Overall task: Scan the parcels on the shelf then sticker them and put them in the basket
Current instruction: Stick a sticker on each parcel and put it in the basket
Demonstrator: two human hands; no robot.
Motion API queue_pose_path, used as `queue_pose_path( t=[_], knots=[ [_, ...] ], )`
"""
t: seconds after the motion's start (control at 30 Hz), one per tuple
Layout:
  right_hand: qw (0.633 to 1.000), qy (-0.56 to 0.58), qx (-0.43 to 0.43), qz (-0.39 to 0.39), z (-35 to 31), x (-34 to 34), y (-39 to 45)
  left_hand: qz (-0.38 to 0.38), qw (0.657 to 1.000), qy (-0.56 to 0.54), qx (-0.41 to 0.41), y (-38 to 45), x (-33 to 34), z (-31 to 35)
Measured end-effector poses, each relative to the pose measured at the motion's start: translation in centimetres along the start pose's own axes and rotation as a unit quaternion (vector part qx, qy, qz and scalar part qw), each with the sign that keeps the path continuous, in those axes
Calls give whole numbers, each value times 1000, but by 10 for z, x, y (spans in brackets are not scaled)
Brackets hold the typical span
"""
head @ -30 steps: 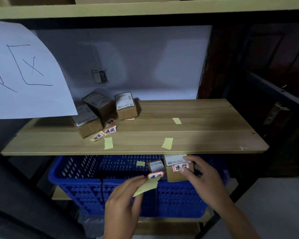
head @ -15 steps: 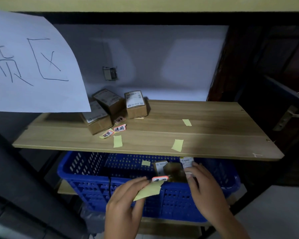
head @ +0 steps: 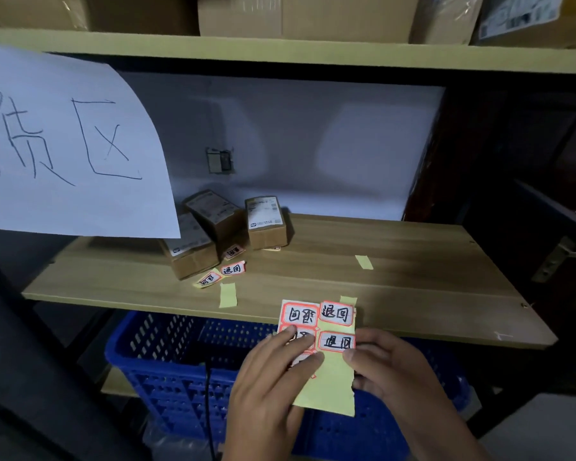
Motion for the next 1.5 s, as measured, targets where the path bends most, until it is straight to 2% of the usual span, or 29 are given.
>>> queue_pose_path(
  t=[0.3,0.47,0.67,0.77,0.9,1.03,1.17,1.27,1.37,1.5],
  knots=[
    [998,50,-16,35,-16,-21,59,16,999,21,-36,28,17,-19],
    [997,13,-47,59,-37,-37,111,16,998,4,-63,49,29,-35],
    [989,-84,-92,82,-42,-58,172,49,977,-60,-199,90,50,-70],
    [980,-141,-120,78,-36,-60,188,45,966,-21,-253,121,64,-94],
    [949,-201,-213,120,-42,-63,186,36,951,100,-292,165,76,-125],
    [903,-288,-279,156,-50,-67,178,7,903,206,-376,188,91,-162],
    [892,-310,-305,126,-53,-62,173,2,901,183,-393,190,105,-176],
    [842,-400,-352,85,-57,-44,165,40,911,163,-378,190,101,-176],
    [790,-486,-375,11,-54,-23,161,71,922,138,-354,197,96,-161],
    [768,-537,-348,-33,-46,-10,165,72,945,58,-314,192,93,-125]
  ],
)
Point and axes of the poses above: each hand's wrist, its own y-axis towards the middle knuckle, its own x-axis out of the palm, z = x × y, the point moved 8 cm from there along y, towards the middle knuckle, and after that the axes turned 4 degrees about -x, right-handed, at the moved point
